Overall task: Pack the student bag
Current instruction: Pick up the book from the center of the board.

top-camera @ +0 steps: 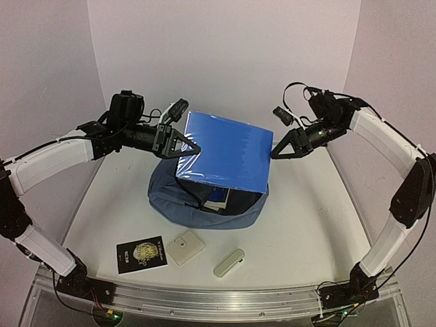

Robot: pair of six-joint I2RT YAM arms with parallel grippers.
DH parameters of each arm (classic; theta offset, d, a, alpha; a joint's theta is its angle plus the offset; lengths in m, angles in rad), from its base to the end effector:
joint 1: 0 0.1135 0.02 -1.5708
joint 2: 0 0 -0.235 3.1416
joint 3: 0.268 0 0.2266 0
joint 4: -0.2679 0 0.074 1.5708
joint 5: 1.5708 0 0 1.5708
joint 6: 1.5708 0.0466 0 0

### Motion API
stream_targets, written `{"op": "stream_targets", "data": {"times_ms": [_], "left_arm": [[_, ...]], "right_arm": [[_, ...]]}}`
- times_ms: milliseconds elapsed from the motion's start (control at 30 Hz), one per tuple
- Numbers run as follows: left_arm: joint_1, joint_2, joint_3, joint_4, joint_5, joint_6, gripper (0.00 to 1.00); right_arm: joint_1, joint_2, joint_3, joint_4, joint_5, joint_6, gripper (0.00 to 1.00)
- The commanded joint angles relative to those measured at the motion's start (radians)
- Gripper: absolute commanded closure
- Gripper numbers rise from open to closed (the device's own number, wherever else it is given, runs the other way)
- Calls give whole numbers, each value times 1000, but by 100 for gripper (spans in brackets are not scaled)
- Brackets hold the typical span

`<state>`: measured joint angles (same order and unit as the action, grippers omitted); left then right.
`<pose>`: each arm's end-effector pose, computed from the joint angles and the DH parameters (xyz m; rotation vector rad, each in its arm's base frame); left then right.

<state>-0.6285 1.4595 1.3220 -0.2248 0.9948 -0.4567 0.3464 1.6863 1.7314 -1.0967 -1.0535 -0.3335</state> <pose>0.2290 -0.2148 0.3413 0.9163 1.9235 -1.6389 0.2786 0.1436 0.3325 -1.1077 2.0607 1.3486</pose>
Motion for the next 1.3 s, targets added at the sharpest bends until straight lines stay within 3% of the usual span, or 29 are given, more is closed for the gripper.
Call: {"op": "stream_targets", "data": {"times_ms": [0,167,333,533,633,733,1033,1267], "left_arm": [[2,8,42,120,104,-24,100],[3,30,18,215,142,-87,100],[2,45,19,244,127,-105,100],[3,76,25,242,108,-128,100],[2,87,28,244,102,-130,100],[3,91,29,247,105,-134,100],[3,115,55,126,-6,-95,99],[3,154,87,99,-6,-86,98]], "right_arm": [[5,11,-29,-10,-139,-23,19],[4,30,-66,11,-223,-9,39],[5,39,-91,28,-276,14,52],[5,-2,-138,118,-261,123,57],[4,-88,-281,450,-190,446,59],[5,-169,-391,715,-185,658,59],[5,-203,-452,797,-230,699,77],[4,-226,-490,858,-272,757,67]]}}
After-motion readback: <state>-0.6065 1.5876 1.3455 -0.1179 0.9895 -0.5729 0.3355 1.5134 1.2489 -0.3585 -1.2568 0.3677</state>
